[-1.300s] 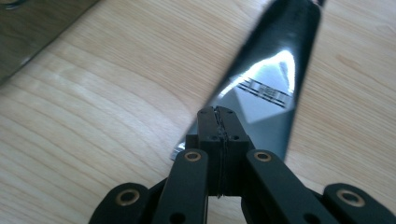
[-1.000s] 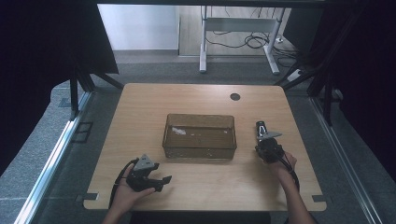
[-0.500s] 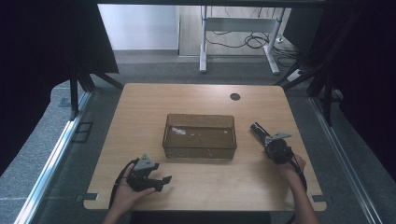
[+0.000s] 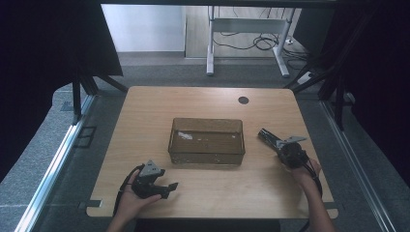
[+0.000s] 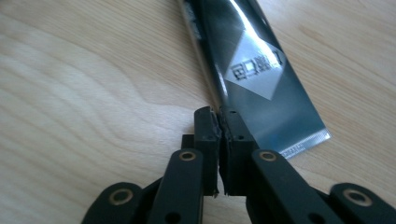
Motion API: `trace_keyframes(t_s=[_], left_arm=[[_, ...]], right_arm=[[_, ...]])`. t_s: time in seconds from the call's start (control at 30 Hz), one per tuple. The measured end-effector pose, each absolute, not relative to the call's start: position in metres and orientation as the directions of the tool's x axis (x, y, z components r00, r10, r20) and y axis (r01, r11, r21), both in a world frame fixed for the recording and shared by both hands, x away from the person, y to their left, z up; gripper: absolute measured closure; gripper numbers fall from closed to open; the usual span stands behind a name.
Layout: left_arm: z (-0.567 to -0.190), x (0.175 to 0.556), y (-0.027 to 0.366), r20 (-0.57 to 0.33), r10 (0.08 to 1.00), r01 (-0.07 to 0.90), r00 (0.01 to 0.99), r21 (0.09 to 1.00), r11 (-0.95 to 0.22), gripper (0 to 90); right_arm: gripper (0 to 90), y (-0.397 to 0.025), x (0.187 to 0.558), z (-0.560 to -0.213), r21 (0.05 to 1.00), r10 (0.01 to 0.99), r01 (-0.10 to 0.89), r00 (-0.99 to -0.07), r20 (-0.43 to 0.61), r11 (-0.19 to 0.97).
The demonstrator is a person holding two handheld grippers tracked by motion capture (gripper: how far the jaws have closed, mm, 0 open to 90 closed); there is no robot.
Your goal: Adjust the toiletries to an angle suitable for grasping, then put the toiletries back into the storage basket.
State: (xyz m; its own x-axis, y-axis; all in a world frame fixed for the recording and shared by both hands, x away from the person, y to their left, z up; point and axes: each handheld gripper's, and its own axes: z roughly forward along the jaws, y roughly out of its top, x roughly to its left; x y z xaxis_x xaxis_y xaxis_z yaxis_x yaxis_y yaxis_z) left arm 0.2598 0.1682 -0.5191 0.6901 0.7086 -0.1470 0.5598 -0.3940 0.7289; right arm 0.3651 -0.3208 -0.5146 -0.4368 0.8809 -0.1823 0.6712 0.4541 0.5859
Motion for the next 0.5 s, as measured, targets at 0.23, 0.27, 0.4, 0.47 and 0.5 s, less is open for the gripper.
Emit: trace_keyframes(t_s=[0.23,0.27,0.4,0.47,0.5], left_arm=[[-0.520,0.259,0.168,-0.149,0.712,0.563,0.687,0.728,-0.391,26.2],[-0.520,0.259,0.168,-0.145,0.711,0.561,0.688,0.727,-0.395,26.2],[-0.519,0.259,0.168,-0.143,0.710,0.560,0.689,0.728,-0.396,26.2],[-0.519,0.260,0.168,-0.143,0.711,0.560,0.689,0.728,-0.396,26.2],[-0.519,0.260,0.168,-0.143,0.711,0.561,0.688,0.727,-0.397,26.2]], right_arm=[[72.2,-0.320,0.366,-0.497,0.609,0.849,0.626,-0.503,-0.162,0.487],[68.3,-0.320,0.367,-0.496,0.609,0.842,0.620,-0.515,-0.160,0.495],[60.2,-0.322,0.371,-0.490,0.602,0.823,0.609,-0.547,-0.153,0.516],[55.9,-0.324,0.374,-0.486,0.602,0.819,0.610,-0.558,-0.136,0.515],[54.7,-0.326,0.376,-0.484,0.603,0.816,0.607,-0.563,-0.133,0.517]])
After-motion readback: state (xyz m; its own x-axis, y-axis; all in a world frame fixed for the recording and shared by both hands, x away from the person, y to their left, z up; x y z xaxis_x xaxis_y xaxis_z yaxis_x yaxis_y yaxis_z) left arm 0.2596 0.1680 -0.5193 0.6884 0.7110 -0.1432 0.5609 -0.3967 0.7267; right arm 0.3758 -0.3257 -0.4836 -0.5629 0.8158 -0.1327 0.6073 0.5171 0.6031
